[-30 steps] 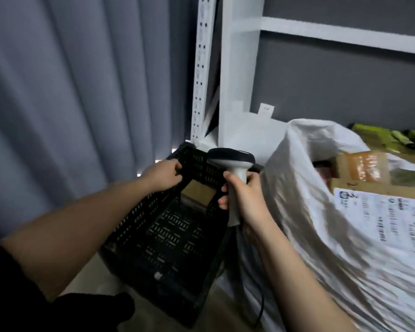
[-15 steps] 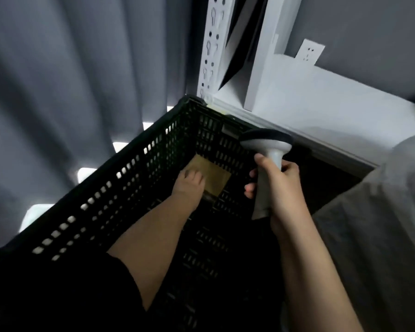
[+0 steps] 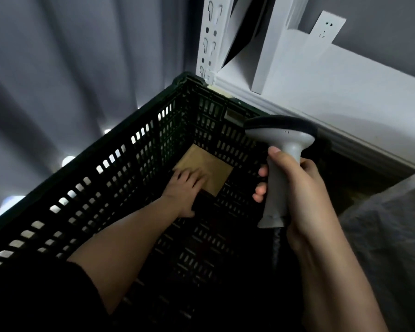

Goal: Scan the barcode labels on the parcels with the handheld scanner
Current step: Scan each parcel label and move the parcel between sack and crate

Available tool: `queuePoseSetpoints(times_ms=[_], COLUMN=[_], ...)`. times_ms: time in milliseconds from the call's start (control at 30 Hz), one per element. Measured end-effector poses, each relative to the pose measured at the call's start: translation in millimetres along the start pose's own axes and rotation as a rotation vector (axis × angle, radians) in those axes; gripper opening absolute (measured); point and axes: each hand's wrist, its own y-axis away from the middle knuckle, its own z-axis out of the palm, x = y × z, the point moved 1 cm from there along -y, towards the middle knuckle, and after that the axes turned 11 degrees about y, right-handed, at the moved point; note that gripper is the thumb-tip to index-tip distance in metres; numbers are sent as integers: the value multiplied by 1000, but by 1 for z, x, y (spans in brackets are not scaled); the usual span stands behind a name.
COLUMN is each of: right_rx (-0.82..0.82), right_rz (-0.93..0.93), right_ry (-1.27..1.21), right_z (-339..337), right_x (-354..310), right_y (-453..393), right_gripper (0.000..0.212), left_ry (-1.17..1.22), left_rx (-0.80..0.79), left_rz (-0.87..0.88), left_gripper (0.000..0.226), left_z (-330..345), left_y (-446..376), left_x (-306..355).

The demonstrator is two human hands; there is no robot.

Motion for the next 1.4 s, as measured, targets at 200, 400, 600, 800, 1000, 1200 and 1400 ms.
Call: queuePoseSetpoints(times_ms=[200, 400, 600, 800, 1000, 1200, 1400], right_rx=[-19, -27, -22, -27, -2, 20, -49], right_rz=[11, 38, 28, 37, -16, -115, -247], right_ry=[-4, -88, -140, -109, -49, -46, 83], right_z=[1, -3, -13, -11, -3, -10, -27], right_x=[4, 8, 15, 11, -6, -53, -106], right_y=[-1, -7, -13, -8, 13, 80, 167], right_gripper=[28, 30, 45, 30, 22, 13, 22], left_ry=[-88, -358, -353, -263, 335, 1043, 1535], left_rx=[-79, -134, -184, 33, 230, 303, 288], left_rz=[10, 118, 90, 144, -22, -398, -511], left_gripper=[109, 76, 104, 128, 132, 124, 140], left_z=[-32, -43, -51, -44, -71, -138, -188], left_y=[-34, -73, -81, -59, 12, 127, 247], left_x=[9, 18, 14, 15, -3, 0, 26])
